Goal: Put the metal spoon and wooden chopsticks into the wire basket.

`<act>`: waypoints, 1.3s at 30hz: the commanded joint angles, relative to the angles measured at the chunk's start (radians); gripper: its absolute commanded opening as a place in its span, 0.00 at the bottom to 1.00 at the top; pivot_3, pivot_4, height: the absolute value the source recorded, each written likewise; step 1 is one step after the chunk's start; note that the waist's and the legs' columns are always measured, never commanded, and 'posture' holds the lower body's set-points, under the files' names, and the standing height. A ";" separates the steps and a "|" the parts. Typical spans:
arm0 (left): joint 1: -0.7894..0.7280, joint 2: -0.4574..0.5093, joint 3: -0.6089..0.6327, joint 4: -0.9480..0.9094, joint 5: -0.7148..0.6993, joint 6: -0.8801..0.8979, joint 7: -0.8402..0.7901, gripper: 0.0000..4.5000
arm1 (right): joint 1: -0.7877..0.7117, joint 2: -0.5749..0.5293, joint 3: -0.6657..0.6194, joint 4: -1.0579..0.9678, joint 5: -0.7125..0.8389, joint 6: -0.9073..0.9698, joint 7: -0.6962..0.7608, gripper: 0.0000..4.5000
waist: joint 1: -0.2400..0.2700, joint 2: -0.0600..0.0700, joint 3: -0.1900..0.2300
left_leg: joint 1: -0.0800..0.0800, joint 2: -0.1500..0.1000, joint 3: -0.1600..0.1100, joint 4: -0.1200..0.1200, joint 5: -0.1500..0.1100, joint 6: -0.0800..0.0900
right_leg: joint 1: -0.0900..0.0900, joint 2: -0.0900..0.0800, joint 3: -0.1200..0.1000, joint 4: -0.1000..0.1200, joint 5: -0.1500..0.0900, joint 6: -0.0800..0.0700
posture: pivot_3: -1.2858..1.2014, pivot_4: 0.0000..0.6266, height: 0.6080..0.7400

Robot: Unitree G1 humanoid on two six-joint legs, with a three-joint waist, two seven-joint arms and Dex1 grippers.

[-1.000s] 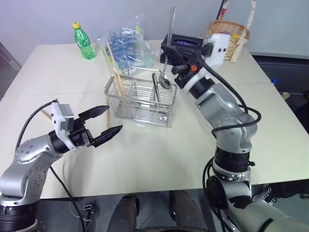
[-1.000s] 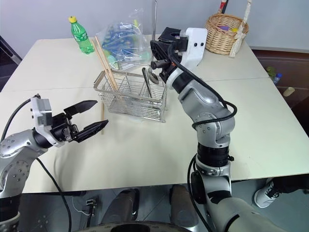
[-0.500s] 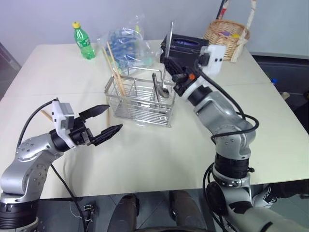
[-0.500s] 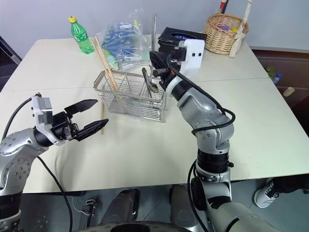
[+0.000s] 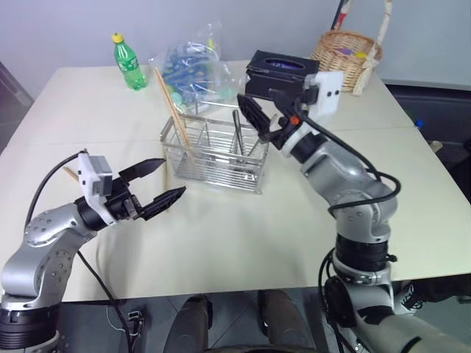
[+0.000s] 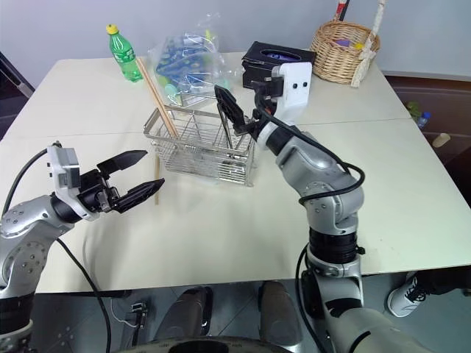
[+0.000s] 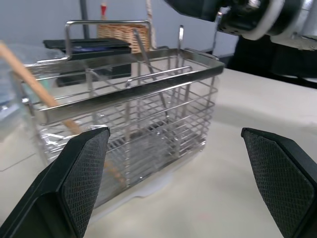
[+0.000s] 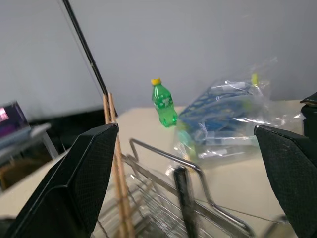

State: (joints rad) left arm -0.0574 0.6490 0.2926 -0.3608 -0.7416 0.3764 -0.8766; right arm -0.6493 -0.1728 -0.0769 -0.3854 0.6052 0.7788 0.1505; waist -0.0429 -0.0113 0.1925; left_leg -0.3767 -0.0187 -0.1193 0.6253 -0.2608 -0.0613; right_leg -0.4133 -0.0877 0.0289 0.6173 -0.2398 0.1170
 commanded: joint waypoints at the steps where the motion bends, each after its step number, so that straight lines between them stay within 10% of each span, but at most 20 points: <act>1: -0.008 -0.006 0.046 0.009 -0.008 -0.013 0.024 1.00 | 0.001 -0.092 -0.039 -0.091 0.045 0.034 0.064 0.99 | 0.001 0.000 0.000 | 0.000 0.000 0.000 0.000 0.000 0.000 | 0.000 0.000 0.000 0.000 0.000 0.000 | 0.52 0.24 1.00; 15: -0.119 -0.143 0.020 0.318 0.200 -0.189 0.171 1.00 | 0.221 -0.438 -0.199 -0.263 0.299 0.197 0.270 0.99 | 0.006 -0.001 0.000 | 0.000 0.000 0.000 0.001 0.000 0.000 | 0.002 0.000 0.000 -0.003 0.001 0.002 | 0.52 0.24 1.00; 26: -0.221 -0.331 -0.022 0.591 0.446 -0.340 0.508 1.00 | 0.523 -0.613 -0.275 -0.335 0.262 0.005 0.541 0.99 | 0.032 -0.003 0.000 | -0.001 0.000 0.000 0.002 -0.001 0.001 | 0.003 0.000 0.000 -0.005 0.002 0.004 | 0.52 0.24 1.00; 39: -0.330 -0.335 -0.030 0.652 0.498 -0.227 0.662 1.00 | 0.613 -0.685 -0.265 -0.347 0.162 -0.195 0.703 0.99 | 0.033 -0.005 0.000 | 0.000 0.000 0.000 0.003 -0.001 0.001 | 0.005 0.000 -0.001 -0.005 0.002 0.005 | 0.52 0.24 1.00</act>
State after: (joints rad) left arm -0.3646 0.3026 0.2596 0.3116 -0.2550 0.1156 -0.2495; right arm -0.0344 -0.8514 -0.3365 -0.7067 0.7712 0.6062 0.8515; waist -0.0101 -0.0159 0.1925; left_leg -0.3766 -0.0191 -0.1191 0.6286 -0.2614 -0.0604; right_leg -0.4085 -0.0877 0.0279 0.6128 -0.2381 0.1217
